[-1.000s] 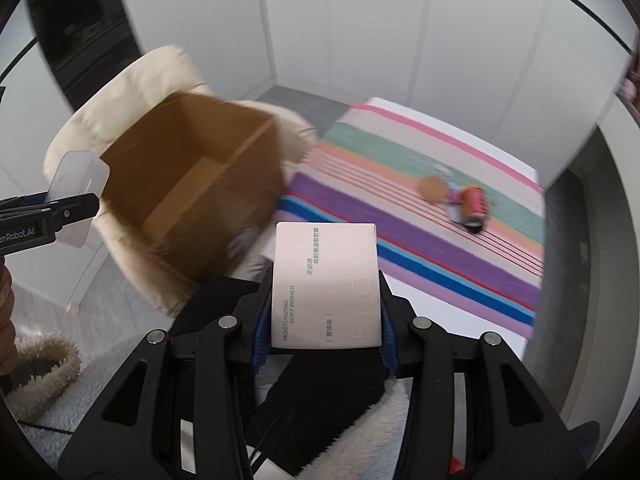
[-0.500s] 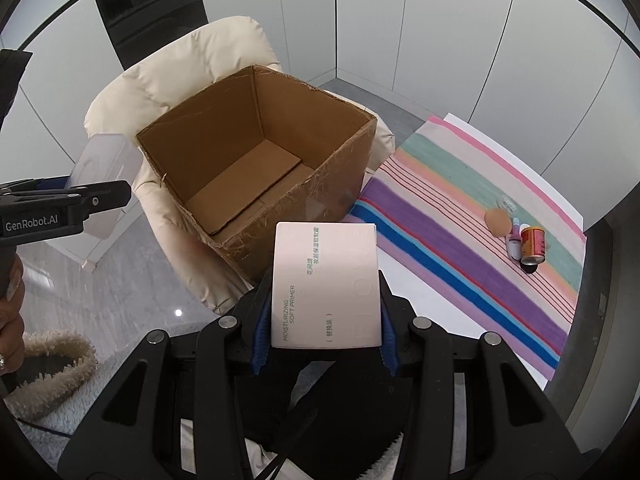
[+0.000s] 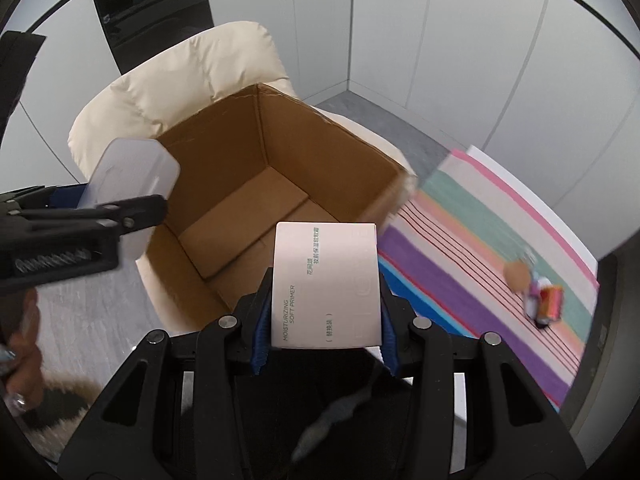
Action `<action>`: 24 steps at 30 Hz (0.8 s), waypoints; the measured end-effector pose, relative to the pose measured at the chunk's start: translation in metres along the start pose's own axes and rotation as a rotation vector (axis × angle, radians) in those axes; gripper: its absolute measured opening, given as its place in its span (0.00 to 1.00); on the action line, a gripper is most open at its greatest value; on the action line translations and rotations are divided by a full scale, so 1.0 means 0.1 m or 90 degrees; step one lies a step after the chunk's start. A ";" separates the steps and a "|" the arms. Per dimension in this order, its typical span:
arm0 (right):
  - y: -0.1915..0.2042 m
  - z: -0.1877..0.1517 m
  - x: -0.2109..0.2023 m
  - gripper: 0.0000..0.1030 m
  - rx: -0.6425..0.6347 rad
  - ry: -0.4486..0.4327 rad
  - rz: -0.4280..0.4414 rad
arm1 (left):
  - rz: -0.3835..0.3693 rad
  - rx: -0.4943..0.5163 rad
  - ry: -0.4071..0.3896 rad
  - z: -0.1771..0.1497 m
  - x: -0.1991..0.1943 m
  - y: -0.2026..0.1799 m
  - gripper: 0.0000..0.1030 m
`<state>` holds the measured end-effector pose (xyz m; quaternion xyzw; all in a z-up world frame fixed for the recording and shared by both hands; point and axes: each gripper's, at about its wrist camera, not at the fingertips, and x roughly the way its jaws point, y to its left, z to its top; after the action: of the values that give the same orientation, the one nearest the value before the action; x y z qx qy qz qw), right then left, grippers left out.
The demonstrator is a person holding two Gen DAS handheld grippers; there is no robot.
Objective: Organize objects
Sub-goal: 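Carry both held items over the cardboard box and open both tools, then withdraw both open tools from the cardboard box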
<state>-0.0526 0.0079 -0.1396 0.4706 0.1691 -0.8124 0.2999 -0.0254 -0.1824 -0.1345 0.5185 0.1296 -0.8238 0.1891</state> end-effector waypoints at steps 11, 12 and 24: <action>0.10 0.43 0.45 0.94 -0.004 -0.031 0.057 | -0.008 -0.052 -0.012 0.28 0.20 0.28 0.94; 0.10 0.43 0.44 0.96 -0.001 -0.040 0.062 | 0.000 -0.050 -0.014 0.29 0.20 0.30 0.94; 0.05 0.40 0.57 0.96 0.020 -0.010 0.046 | -0.002 -0.057 -0.022 0.33 0.17 0.45 0.94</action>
<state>-0.0976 -0.0370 -0.1691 0.4747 0.1364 -0.8072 0.3232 -0.0387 -0.2388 -0.1366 0.4952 0.1642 -0.8261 0.2130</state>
